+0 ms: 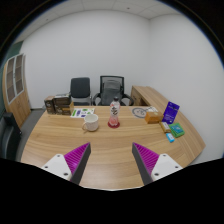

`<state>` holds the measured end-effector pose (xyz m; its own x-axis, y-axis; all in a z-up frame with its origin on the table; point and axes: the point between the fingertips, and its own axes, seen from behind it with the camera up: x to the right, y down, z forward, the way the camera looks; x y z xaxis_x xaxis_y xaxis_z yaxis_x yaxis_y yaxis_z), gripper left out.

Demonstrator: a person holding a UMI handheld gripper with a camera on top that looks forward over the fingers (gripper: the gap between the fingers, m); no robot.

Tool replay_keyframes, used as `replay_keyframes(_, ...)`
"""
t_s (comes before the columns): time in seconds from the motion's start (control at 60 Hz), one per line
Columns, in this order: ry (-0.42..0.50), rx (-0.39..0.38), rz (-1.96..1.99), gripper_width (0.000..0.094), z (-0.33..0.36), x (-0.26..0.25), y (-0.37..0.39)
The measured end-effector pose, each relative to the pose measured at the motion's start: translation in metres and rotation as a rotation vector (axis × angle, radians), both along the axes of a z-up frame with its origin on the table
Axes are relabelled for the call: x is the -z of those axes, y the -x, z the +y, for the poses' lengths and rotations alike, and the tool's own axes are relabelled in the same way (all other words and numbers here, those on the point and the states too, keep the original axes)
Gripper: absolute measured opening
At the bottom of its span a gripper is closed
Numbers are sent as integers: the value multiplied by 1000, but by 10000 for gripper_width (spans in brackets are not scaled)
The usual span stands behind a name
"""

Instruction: Pour water

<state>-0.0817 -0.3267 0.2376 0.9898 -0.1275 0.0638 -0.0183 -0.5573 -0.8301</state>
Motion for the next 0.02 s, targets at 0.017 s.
replay_keyframes(0.017, -4, 0, 3, 859, 0, -1, 0)
